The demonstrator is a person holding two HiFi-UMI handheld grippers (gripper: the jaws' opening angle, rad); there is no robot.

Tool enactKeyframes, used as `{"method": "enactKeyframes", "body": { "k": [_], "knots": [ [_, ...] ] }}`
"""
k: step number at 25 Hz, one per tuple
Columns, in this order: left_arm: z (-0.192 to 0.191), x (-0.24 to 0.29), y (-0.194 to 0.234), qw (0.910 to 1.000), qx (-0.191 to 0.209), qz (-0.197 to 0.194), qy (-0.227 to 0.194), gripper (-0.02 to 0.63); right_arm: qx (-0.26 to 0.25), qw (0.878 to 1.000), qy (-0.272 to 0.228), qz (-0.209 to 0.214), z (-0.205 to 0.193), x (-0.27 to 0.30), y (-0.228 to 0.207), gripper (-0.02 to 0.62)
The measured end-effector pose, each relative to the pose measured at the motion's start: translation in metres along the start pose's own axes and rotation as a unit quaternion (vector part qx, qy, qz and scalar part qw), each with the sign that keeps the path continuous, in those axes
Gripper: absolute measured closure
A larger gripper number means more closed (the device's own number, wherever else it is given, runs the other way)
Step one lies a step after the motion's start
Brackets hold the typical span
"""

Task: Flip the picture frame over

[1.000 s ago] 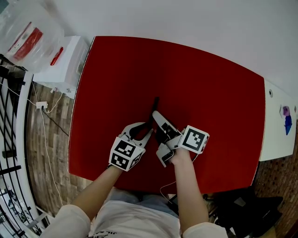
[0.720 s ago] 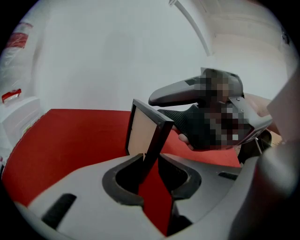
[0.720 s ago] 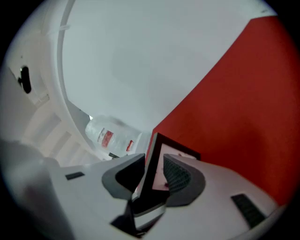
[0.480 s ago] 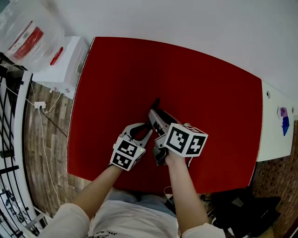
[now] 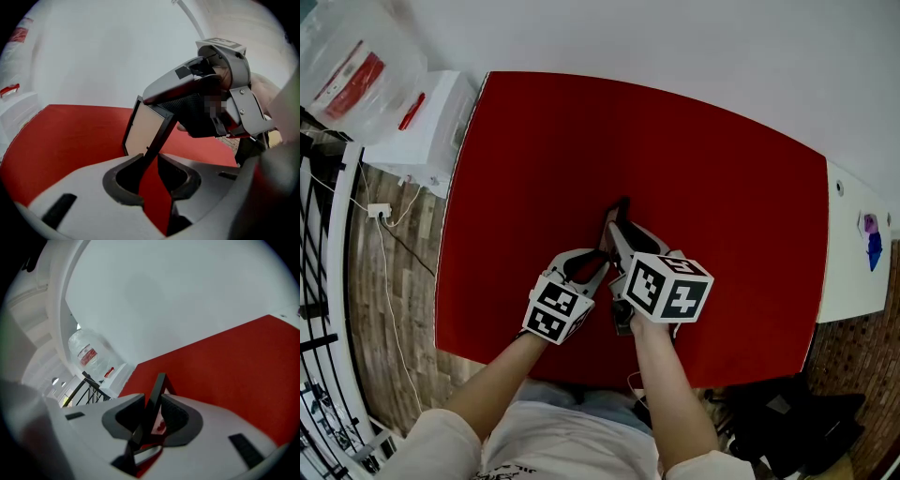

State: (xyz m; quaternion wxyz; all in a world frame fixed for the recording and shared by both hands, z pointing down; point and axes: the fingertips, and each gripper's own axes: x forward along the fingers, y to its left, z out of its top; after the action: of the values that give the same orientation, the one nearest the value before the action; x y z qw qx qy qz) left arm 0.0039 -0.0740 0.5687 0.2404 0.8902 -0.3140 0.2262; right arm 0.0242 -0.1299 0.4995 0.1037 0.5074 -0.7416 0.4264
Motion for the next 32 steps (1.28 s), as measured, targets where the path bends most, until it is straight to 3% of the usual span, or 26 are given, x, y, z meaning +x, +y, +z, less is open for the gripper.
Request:
{"method": "enactKeyframes", "body": {
  "k": [9,14,22,32],
  "knots": [
    [0.002,0.004,0.007,0.9999,-0.011,0.006,-0.004,0.506,0.009,1.0,-0.004,-0.027,0.003,-0.02,-0.044,0.529],
    [-0.004,0.017,0.022,0.9996,-0.017,0.019,0.014,0.506,0.01,0.999,0.003,-0.043,-0.002,-0.023,-0.072,0.531],
    [-0.028,0.044,0.052,0.9908,-0.092,0.083,0.053,0.541,0.054,0.998,-0.001,-0.024,-0.004,-0.022,-0.095,0.529],
    [-0.025,0.05,0.049,0.9853,-0.145,0.064,0.064,0.557,0.064,0.998,0.009,-0.023,-0.013,-0.019,-0.114,0.529]
  ]
}}
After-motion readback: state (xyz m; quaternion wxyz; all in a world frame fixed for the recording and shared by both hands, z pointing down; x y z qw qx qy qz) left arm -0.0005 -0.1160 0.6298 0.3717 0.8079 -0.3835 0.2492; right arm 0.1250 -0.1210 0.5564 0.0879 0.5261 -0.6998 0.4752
